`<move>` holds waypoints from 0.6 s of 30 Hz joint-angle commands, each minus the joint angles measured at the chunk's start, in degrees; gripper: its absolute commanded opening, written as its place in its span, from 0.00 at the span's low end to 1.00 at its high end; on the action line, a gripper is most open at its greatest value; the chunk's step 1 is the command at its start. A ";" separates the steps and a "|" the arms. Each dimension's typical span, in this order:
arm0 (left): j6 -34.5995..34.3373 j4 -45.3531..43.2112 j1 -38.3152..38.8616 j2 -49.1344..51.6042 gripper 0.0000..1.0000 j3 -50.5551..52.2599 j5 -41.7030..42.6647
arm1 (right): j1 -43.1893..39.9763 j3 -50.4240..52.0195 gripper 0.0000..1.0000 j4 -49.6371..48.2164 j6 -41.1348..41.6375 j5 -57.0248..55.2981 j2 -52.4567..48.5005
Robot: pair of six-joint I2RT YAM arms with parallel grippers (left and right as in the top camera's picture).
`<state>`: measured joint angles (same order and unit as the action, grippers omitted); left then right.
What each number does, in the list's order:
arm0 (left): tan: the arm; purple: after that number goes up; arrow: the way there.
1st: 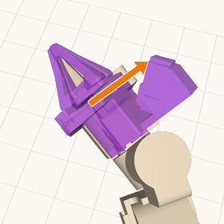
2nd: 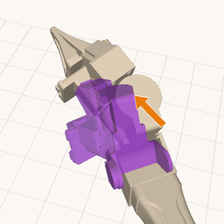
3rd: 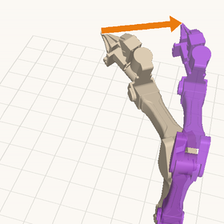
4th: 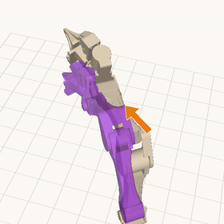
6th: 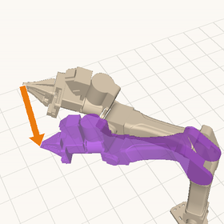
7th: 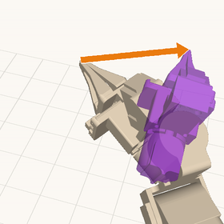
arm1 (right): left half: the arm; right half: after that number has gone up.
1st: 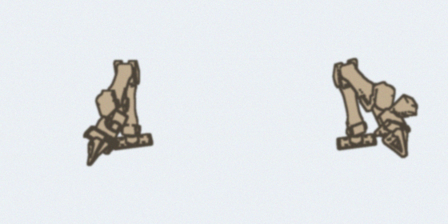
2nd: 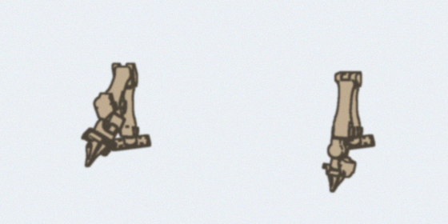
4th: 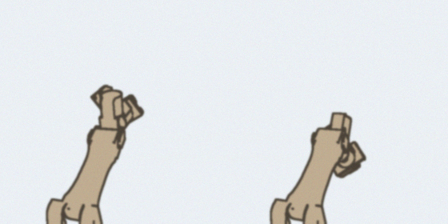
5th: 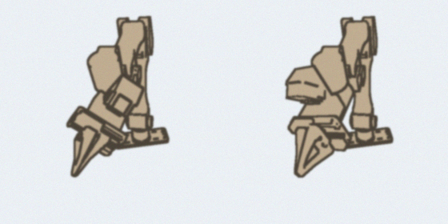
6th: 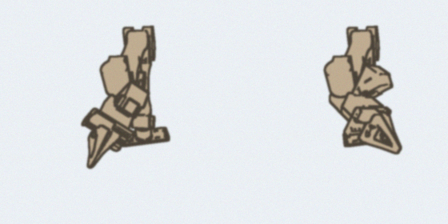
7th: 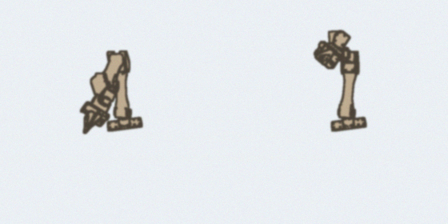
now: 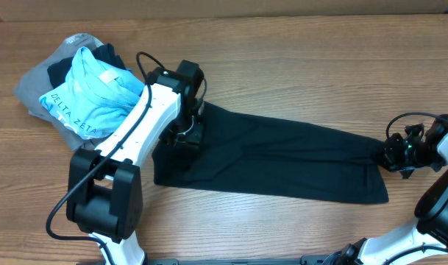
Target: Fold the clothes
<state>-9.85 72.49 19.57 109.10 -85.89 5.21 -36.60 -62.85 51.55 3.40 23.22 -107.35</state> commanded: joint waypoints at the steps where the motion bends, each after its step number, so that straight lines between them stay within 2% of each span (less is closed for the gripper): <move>1: 2.03 0.63 -1.44 -0.35 0.44 -0.20 -0.94 | 0.52 -6.25 0.04 3.65 -0.22 1.29 0.46; 2: 2.19 0.94 -1.88 -0.37 0.38 -0.22 -0.94 | 0.55 -7.96 0.04 5.51 -0.24 1.09 0.96; 4: 2.14 1.46 -2.89 -0.48 0.35 -0.26 -0.66 | 0.57 -11.54 0.04 9.42 -0.22 -0.09 2.47; 5: 2.19 1.68 -3.48 -0.50 0.38 -0.31 -0.24 | 0.66 -13.05 0.04 11.26 -0.24 -0.20 3.32; 7: 2.99 2.34 -4.76 -0.68 0.52 -0.70 1.49 | 0.98 -15.17 0.04 13.97 -0.22 1.99 5.77; 8: 3.74 2.56 -5.35 -0.83 0.55 -0.92 2.71 | 1.38 -15.47 0.04 14.47 -0.24 3.50 7.10; 11: 5.84 2.69 -6.93 -1.79 0.59 -1.75 5.97 | 3.76 -15.50 0.04 15.50 -0.22 3.67 11.26; 15: 6.56 3.21 -7.98 -4.70 0.59 -3.72 6.45 | 10.38 -15.50 0.04 16.81 0.31 2.36 14.16; 18: 6.69 3.74 -8.04 -7.69 0.62 -5.60 6.38 | 17.70 -15.50 0.04 18.78 3.61 -4.46 14.45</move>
<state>-5.19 75.83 11.73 106.61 -87.94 9.85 -24.34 -77.32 69.43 4.38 23.64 -93.78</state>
